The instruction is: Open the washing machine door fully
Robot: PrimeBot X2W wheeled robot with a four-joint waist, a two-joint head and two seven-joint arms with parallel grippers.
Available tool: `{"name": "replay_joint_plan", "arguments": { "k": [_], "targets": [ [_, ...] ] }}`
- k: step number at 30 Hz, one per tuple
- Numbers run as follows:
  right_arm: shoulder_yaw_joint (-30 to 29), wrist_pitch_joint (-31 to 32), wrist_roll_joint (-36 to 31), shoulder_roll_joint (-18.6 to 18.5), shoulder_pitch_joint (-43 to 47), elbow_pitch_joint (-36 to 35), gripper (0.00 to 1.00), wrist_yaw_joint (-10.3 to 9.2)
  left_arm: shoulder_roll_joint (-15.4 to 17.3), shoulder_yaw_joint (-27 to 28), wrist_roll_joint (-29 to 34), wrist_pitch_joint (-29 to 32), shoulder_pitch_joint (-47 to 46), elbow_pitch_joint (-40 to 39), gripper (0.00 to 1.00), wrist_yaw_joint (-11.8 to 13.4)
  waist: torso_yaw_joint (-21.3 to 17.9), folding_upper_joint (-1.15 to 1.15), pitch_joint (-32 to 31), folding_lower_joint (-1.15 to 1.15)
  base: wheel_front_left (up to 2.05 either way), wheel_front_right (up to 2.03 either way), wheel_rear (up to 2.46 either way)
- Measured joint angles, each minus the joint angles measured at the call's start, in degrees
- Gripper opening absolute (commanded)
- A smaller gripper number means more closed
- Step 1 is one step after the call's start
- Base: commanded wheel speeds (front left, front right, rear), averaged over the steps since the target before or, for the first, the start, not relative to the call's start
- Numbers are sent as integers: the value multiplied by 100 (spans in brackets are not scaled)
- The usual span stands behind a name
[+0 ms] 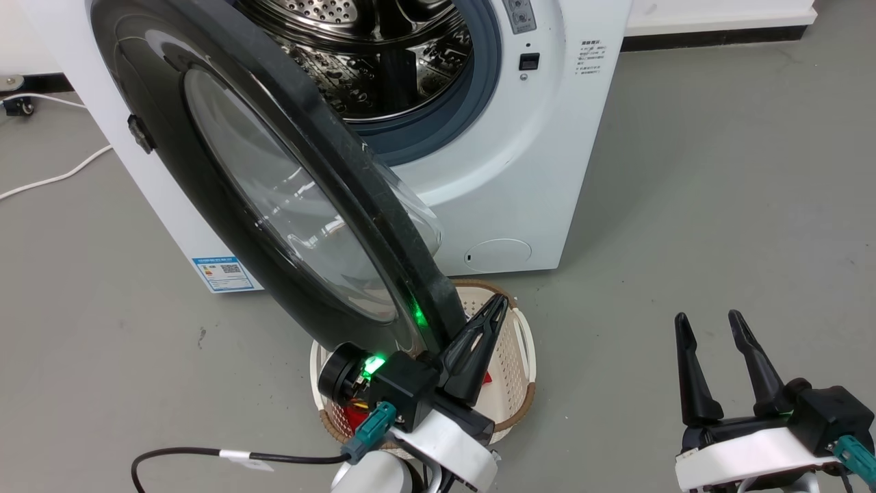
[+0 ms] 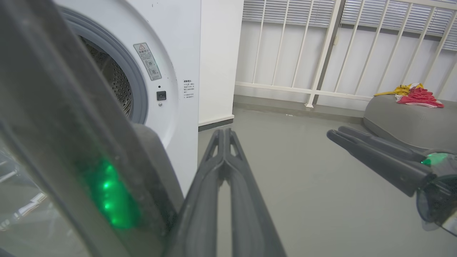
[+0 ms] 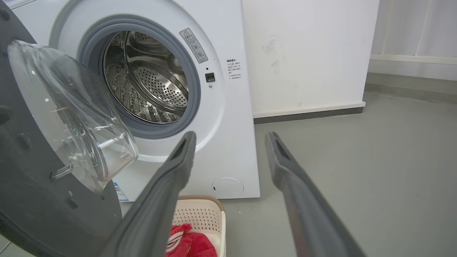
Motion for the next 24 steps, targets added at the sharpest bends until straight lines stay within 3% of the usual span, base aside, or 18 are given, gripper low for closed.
{"name": "replay_joint_plan", "arguments": {
  "k": [10, 11, 24],
  "targets": [
    [26, 0, 60, 0, 3, 67, 100, 0, 115, 123, 331, -23, 515, -495, 0, 314, 142, 0, -72, 0, 0, 0, 0],
    [27, 0, 80, 0, 14, 108, 100, 0, 208, 135, 424, -24, 793, -744, 0, 439, 233, 0, -109, 0, 0, 0, 0],
    [32, 44, 93, 1, 150, 158, 100, 0, 469, 301, 480, -14, 1853, -1417, 0, 851, 806, 0, -289, 0, 0, 0, 0]
  ]
}}
